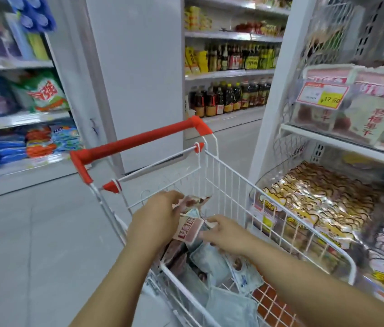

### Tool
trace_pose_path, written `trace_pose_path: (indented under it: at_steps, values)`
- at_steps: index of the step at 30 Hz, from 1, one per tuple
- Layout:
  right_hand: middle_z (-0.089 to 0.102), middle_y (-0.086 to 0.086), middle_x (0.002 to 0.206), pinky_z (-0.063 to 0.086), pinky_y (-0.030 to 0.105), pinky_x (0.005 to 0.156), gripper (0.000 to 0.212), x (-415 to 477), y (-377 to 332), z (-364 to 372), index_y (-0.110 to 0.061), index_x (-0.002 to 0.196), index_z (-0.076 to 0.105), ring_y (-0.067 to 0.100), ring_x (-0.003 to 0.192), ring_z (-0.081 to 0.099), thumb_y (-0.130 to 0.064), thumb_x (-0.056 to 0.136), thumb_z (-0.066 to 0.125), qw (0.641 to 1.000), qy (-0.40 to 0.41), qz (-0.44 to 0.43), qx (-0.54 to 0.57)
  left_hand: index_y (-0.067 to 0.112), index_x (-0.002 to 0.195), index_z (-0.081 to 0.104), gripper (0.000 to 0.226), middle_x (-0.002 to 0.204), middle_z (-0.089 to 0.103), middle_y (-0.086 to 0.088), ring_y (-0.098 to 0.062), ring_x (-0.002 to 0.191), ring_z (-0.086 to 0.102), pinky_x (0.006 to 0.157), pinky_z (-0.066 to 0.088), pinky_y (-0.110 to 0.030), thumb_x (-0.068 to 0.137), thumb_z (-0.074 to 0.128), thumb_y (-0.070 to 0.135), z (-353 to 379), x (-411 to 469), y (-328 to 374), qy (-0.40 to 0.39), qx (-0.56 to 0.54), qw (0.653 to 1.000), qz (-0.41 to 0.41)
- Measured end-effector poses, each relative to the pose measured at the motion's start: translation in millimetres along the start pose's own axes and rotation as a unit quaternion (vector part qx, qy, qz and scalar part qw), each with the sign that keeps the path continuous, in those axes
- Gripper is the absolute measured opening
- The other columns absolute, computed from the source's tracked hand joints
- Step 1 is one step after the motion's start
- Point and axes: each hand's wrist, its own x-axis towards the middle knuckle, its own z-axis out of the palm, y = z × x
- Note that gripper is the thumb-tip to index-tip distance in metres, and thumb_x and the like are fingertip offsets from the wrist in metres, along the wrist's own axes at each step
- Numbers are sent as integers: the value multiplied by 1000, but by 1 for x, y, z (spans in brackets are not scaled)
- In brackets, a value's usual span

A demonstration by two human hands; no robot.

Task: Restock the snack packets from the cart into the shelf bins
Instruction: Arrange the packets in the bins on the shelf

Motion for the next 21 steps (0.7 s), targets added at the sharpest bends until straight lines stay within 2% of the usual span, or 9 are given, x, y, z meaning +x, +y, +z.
trace_pose_path:
  at_steps: [3,5,7,9,11,14,16,18,21]
  values:
    - [72,3,85,56,26,56,10,25,-9,23,-22,94,65,13,65,66,-30,91,71,976,28,73,204,39,127,61,30,124,65,16,-13,110,63,89,54,-39,100,52,30,-4,-3,2,45,-25,999,-7]
    - [75,10,85,48,22,46,10,38,-10,37,-12,95,69,10,53,63,-15,88,75,944,40,103,311,39,127,61,30,124,65,16,-12,110,63,91,54,-39,100,53,30,-5,-2,1,44,-32,999,-5]
    - [76,15,88,48,24,47,15,43,-10,37,-6,97,71,15,58,66,-2,83,75,945,60,92,308,41,129,57,32,129,61,18,-9,114,61,93,53,-38,99,53,32,-5,-1,-1,32,-35,999,0]
    - [77,4,88,59,29,66,20,36,-21,19,-15,96,70,15,75,72,1,84,71,970,78,14,231,44,140,46,45,141,52,19,-7,124,53,98,49,-35,98,57,34,-6,-1,-4,7,-32,999,19]
    - [75,-10,84,57,23,73,23,16,-42,-8,-25,99,68,5,77,71,-4,89,69,981,85,-95,146,45,150,31,68,150,42,19,-7,134,45,105,43,-34,93,65,38,-6,-1,-5,-22,-31,998,48]
    - [76,-3,96,59,23,74,15,-8,-66,-37,-24,104,70,8,82,73,-14,94,66,965,74,-196,155,52,145,30,81,138,53,25,-4,123,54,102,48,-39,80,77,47,-9,0,-5,-35,-84,994,63]
    - [76,-1,98,60,27,78,14,-12,-67,-41,-22,105,73,12,85,74,-21,92,67,960,58,-203,184,51,130,46,64,113,66,25,0,98,63,86,56,-40,76,80,46,-11,0,-4,-35,-168,985,35]
    - [76,2,99,60,33,83,14,-6,-58,-36,-24,102,75,17,90,74,-22,91,67,949,83,-176,247,39,108,60,34,95,66,17,-2,81,62,76,56,-41,79,78,44,-10,-1,-2,-27,-179,983,19]
    - [71,12,107,57,34,85,19,8,-36,-18,-21,104,71,21,93,72,-11,100,55,934,99,-100,329,32,90,60,16,92,54,10,-3,74,53,68,49,-28,86,71,43,-9,-3,-2,78,-143,987,5]
